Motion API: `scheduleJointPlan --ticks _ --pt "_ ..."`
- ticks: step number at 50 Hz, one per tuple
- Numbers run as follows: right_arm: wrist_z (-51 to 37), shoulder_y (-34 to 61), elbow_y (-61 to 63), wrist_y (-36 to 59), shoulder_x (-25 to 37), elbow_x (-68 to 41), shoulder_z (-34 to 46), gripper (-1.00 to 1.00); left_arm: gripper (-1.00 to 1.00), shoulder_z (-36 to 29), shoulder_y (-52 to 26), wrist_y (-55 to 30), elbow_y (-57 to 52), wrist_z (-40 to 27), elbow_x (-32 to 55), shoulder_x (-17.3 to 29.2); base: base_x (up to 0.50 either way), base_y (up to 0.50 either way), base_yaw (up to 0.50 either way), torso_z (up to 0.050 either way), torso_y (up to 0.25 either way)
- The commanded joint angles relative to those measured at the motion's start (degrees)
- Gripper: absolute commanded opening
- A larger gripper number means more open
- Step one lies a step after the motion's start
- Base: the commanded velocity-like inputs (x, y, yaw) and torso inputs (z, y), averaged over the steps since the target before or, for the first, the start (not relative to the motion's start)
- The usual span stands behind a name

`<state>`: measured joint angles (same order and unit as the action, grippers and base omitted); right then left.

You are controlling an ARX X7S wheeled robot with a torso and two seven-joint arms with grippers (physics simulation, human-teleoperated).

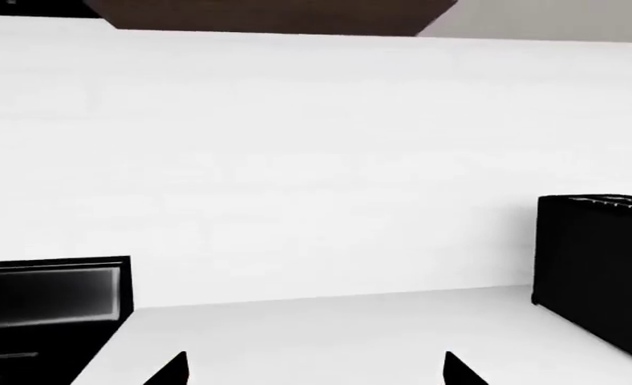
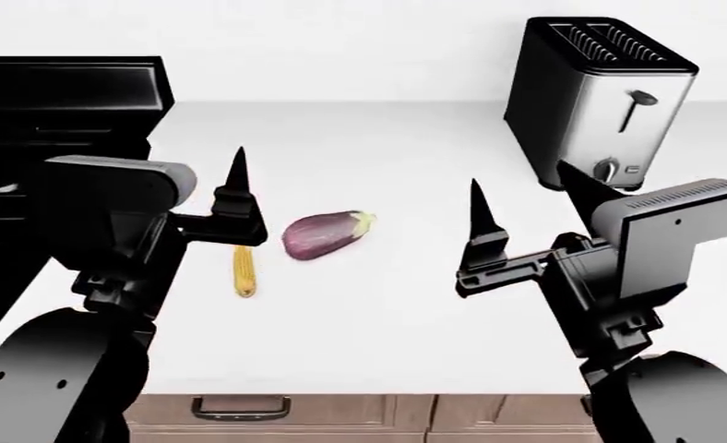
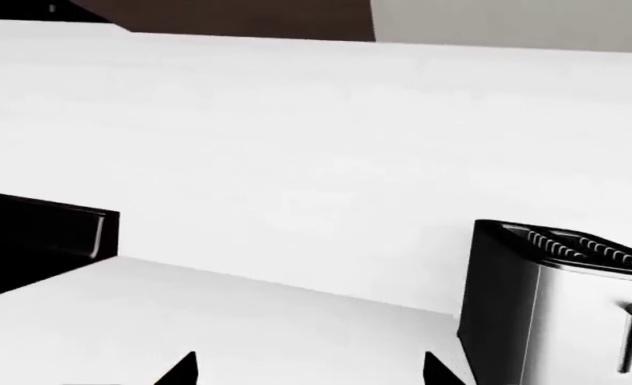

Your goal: Pick the eggplant, corn from the counter and place them in the cabinet. Then close the cabinet.

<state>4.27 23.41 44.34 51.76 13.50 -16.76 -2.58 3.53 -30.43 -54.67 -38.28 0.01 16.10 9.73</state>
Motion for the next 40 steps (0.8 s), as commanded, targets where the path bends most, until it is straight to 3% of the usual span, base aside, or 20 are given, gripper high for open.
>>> scheduleJointPlan --ticks 1,9,16,22,31,40 --pt "0.07 5.33 3.09 7.78 0.84 -3.52 -2.39 1.0 1.0 0.42 -3.66 -3.81 -1.37 0.08 1.7 1.29 0.45 0.09 0.0 0.05 0.0" --pt "-0.04 9.92 3.95 14.99 1.55 -5.91 -3.31 1.0 1.0 -1.01 -7.12 -7.82 0.34 0.14 1.85 3.29 0.42 0.19 0.0 0.037 0.0" --pt "0.29 18.73 5.18 27.77 1.59 -10.6 -6.39 1.0 1.0 -0.66 -14.9 -16.29 1.48 0.55 4.08 4.27 0.0 0.0 0.0 0.0 0.0" --pt "0.47 26.06 5.05 34.71 2.34 -12.77 -7.65 1.0 1.0 -1.6 -21.1 -18.6 4.33 0.73 4.21 5.31 0.0 0.0 0.0 0.0 0.0" --pt "0.48 31.44 3.79 37.9 3.43 -16.23 -8.36 1.0 1.0 0.08 -27.06 -22.94 5.73 1.21 5.9 5.34 0.35 0.0 0.0 0.0 0.0" --pt "-9.24 33.22 1.57 37.78 6.57 -29.54 -9.47 1.0 1.0 0.36 -27.66 -23.99 4.2 0.82 6.62 5.11 0.36 0.02 0.0 0.0 0.0"
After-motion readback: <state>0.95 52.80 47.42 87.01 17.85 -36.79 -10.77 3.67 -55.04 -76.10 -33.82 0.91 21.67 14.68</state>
